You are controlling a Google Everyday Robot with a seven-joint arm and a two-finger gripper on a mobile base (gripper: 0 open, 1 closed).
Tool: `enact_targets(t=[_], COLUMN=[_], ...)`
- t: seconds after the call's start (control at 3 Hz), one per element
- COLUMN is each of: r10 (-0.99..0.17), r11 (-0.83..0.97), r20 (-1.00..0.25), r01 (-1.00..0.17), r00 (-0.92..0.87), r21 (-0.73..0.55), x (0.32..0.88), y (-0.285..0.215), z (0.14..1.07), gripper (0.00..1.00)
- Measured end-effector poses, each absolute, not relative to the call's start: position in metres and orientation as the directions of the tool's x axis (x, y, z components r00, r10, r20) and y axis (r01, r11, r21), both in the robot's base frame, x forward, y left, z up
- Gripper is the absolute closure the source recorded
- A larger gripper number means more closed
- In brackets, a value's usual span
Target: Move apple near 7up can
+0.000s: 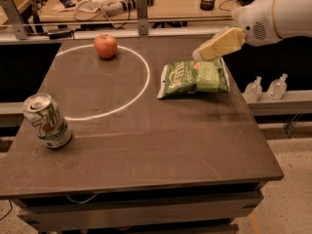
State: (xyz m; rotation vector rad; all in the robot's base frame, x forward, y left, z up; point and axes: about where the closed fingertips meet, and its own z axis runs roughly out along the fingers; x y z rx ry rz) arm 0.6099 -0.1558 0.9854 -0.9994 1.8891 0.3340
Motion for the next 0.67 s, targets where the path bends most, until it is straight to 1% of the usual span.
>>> enact_targets(t=[0.33, 0.67], r10=[-0.466, -0.460], r11=[0.595, 0.546], r20=[-0.866, -0.874], r01=[-0.789, -0.826], r00=[-0.182, -0.155], r21=[-0.155, -0.141], x=[0.645, 0.679], y=[-0.132, -0.101], z=[0.982, 0.966], gripper=[0.00, 0.00])
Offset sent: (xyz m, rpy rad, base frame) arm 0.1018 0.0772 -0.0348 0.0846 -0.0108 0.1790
